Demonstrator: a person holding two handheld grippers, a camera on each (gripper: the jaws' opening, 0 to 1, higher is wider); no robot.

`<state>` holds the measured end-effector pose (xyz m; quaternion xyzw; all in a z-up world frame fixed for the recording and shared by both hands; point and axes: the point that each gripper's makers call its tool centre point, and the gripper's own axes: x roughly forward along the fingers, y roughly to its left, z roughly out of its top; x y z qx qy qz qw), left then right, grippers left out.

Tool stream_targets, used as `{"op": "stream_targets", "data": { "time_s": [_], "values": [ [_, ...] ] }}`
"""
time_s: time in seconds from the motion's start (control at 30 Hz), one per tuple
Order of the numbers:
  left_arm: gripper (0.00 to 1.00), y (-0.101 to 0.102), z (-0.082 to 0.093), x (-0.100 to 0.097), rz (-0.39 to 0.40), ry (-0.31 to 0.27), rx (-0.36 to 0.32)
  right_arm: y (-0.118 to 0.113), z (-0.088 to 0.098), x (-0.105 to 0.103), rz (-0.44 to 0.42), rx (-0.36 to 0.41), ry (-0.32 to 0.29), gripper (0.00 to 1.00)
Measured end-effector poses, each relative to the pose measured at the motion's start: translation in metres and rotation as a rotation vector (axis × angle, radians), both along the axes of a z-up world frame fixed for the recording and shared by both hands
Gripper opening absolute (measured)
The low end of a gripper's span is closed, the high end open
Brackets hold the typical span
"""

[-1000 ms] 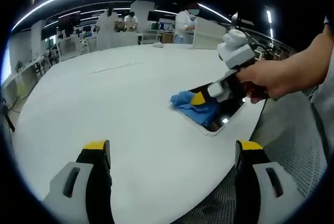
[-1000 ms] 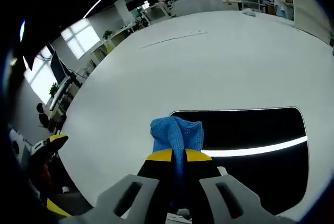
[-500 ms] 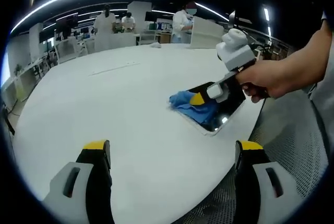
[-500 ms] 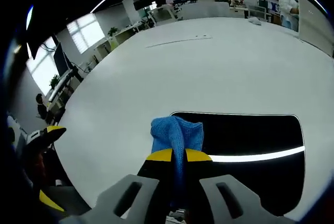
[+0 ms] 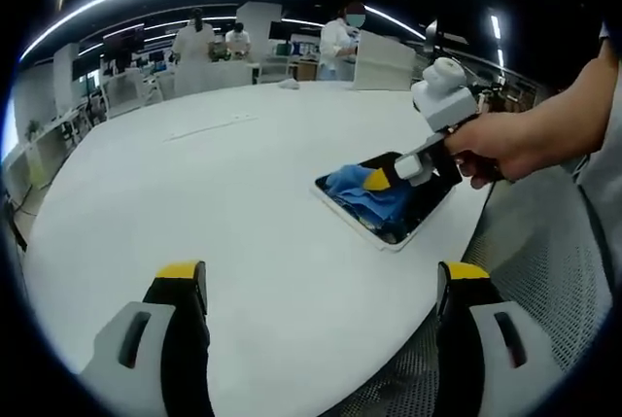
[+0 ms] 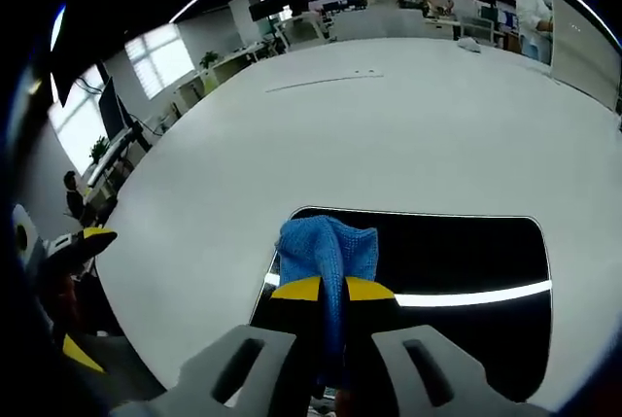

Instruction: Wipe the mirror surface with the cleaning cloth until all visible marks leave the cleaned area.

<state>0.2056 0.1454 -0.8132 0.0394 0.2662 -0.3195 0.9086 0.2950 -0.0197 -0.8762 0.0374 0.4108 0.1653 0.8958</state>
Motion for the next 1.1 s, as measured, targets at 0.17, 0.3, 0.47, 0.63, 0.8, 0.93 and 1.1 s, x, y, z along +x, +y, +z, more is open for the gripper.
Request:
{"op": "stream_targets", "data": {
  "time_s": [0.17,0.3,0.47,0.63,0.8,0.93,1.1],
  "values": [
    [0.97,0.001,0.0,0.001,0.004,-0.002,-0.001,-0.004,0.0,0.001,-0.007,0.017,-0.011,0.02],
    [0.98,0.002,0.0,0.001,0.008,-0.003,0.0,-0.014,0.0,0.003,-0.034,0.018,-0.025,0.02],
    [0.98,0.001,0.001,0.001,0.012,-0.002,-0.002,-0.025,0.001,0.004,-0.05,0.02,-0.023,0.02],
    [0.97,0.002,0.001,0.001,0.013,-0.002,-0.002,-0.032,0.0,0.003,-0.056,0.024,-0.024,0.02],
    [0.97,0.002,0.0,0.001,0.015,0.001,-0.001,-0.04,0.001,0.002,-0.053,0.018,-0.027,0.02],
    [0.97,0.002,0.001,0.001,0.017,0.0,0.0,-0.046,0.0,0.002,-0.041,0.014,-0.031,0.02],
    [0.97,0.003,0.001,0.002,0.025,0.003,-0.002,-0.054,0.0,0.002,-0.028,0.022,-0.04,0.02]
  ]
}}
